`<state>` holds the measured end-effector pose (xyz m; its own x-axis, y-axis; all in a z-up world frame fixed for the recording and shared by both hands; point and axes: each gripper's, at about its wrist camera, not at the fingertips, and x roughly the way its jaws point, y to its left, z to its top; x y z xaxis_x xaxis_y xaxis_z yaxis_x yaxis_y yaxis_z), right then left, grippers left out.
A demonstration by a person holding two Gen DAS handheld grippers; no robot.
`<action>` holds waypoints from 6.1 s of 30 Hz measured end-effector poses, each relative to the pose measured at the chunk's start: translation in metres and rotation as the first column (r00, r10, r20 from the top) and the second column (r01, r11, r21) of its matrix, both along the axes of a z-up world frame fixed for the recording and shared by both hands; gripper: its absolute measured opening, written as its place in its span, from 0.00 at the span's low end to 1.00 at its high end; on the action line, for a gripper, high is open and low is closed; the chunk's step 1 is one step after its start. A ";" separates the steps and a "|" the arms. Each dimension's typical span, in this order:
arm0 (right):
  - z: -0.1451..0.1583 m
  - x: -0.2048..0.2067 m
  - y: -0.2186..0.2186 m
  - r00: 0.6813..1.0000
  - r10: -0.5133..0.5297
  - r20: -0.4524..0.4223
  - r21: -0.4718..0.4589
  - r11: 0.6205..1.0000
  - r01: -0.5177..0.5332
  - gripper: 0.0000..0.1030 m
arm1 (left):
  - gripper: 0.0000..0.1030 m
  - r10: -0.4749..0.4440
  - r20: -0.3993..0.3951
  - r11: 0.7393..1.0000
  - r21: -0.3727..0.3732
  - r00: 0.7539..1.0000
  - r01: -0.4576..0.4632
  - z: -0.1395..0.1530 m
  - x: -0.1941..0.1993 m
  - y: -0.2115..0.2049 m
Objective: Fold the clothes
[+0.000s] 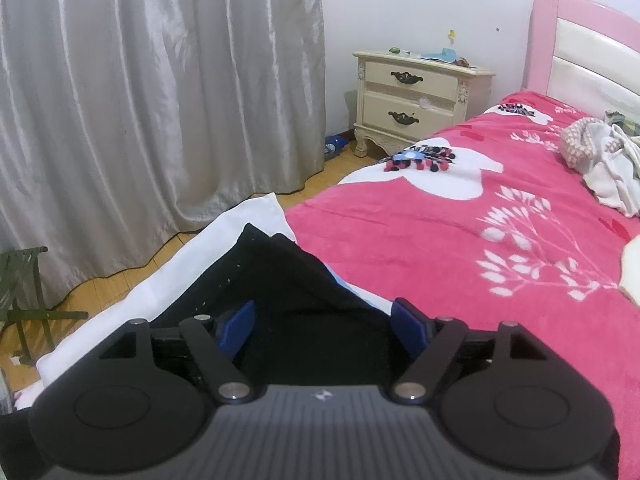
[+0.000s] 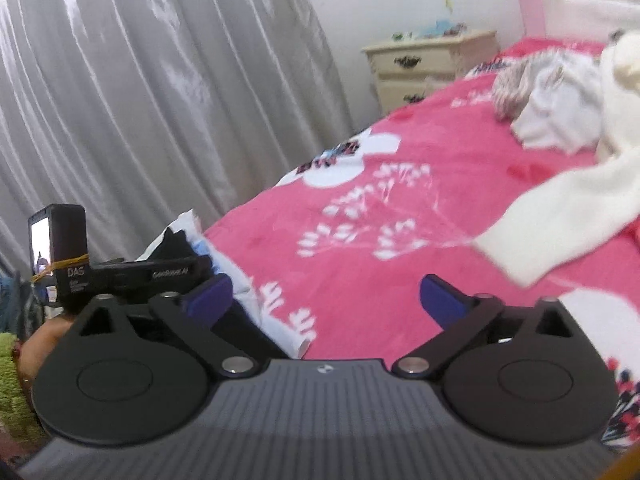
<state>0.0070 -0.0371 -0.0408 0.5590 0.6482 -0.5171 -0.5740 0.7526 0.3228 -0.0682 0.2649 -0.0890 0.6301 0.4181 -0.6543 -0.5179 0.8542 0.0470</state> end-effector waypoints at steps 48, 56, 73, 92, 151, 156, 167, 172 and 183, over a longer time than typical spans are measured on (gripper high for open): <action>0.017 -0.017 0.003 0.989 0.052 0.136 0.107 0.992 -0.067 0.99 | 0.96 -0.023 -0.070 0.989 -0.147 0.997 0.012 0.053 -0.072 -0.060; 0.018 -0.017 0.002 0.988 0.068 0.139 0.119 0.989 -0.085 0.99 | 0.96 -0.028 -0.080 0.988 -0.156 0.996 0.015 0.050 -0.078 -0.064; 0.020 -0.019 0.003 0.988 0.080 0.131 0.144 0.985 -0.098 0.99 | 0.96 -0.027 -0.067 0.986 -0.163 0.997 0.016 0.050 -0.082 -0.064; 0.018 -0.011 -0.018 0.985 0.058 0.159 0.113 0.991 -0.077 0.99 | 0.96 -0.099 -0.021 0.974 -0.205 0.995 0.092 0.044 -0.111 -0.067; -0.067 0.054 -0.019 0.918 0.187 -0.350 0.185 0.974 -0.128 0.25 | 0.92 -0.378 -0.157 0.915 -0.210 0.912 0.343 -0.012 -0.179 -0.094; -0.028 0.048 -0.028 0.964 0.215 -0.159 0.170 0.967 -0.187 0.25 | 0.91 -0.358 -0.081 0.914 -0.235 0.930 0.331 0.017 -0.186 -0.077; -0.053 -0.021 0.052 0.853 0.520 0.040 -0.248 0.832 -0.496 0.20 | 0.89 -0.369 -0.138 0.916 -0.221 0.919 0.334 -0.003 -0.177 -0.089; -0.022 -0.023 0.046 0.860 0.498 0.111 -0.165 0.863 -0.478 0.21 | 0.89 -0.365 -0.036 0.918 -0.180 0.930 0.353 0.031 -0.171 -0.076; -0.042 -0.013 0.040 0.918 0.397 0.015 -0.178 0.904 -0.388 0.21 | 0.94 -0.174 -0.132 0.974 -0.167 0.976 0.151 0.013 -0.133 -0.038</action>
